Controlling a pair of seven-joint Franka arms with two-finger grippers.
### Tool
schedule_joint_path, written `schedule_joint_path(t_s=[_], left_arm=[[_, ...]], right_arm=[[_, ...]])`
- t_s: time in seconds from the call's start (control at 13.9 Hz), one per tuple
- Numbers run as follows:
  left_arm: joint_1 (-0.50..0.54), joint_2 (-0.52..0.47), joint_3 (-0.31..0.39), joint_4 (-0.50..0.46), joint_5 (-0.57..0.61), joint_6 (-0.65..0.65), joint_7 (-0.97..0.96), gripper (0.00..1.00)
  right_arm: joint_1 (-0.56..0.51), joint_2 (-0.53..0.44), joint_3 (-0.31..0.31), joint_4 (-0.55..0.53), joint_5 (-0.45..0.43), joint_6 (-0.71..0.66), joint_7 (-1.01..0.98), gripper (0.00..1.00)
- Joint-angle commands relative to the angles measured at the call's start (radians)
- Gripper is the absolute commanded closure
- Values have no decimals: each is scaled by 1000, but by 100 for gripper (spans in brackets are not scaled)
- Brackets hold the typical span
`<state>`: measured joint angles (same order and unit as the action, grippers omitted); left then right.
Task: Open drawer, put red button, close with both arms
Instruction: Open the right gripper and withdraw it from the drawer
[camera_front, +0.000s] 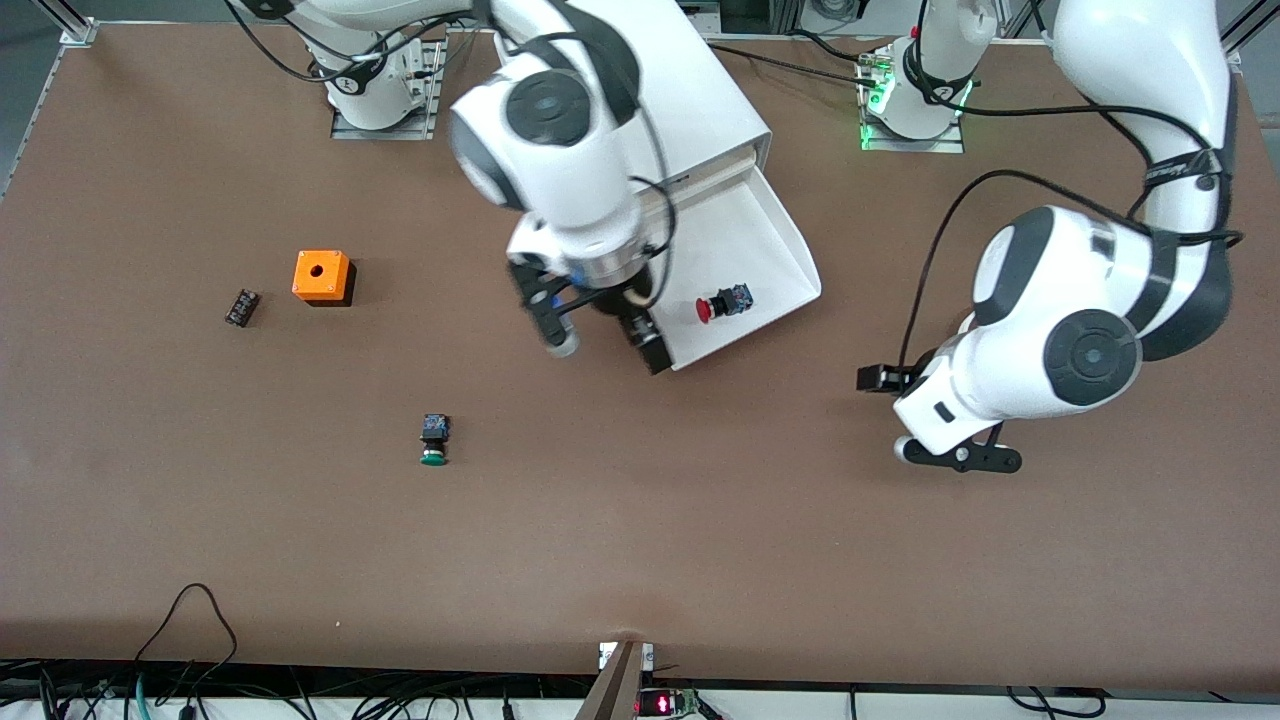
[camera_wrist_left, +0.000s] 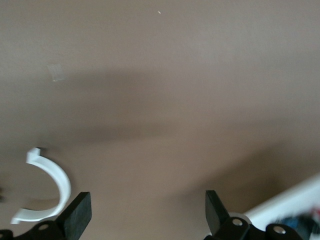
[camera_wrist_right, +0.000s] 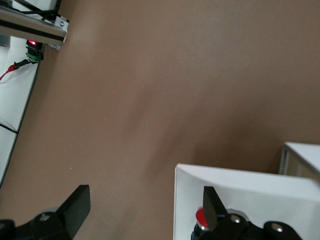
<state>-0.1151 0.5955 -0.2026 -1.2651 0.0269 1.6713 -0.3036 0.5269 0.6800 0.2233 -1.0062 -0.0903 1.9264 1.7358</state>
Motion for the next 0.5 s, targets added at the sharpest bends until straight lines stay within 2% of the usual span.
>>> schedule_joint_path(t_s=[0.0,0.22,0.43], left_arm=[[-27,-14,-18,-111,27,128,-199,0],[-66,-19,-18,-203,25,212,-336,0],[-110,-28,-40,-258,25,234,-469,0]], right_arm=[[-118,-57,11,-23,105,-96,-232,0],[-212,-86,10,-43,119,-168,-417,0],[-283,-146,8,-119,119,-196,-603,0]])
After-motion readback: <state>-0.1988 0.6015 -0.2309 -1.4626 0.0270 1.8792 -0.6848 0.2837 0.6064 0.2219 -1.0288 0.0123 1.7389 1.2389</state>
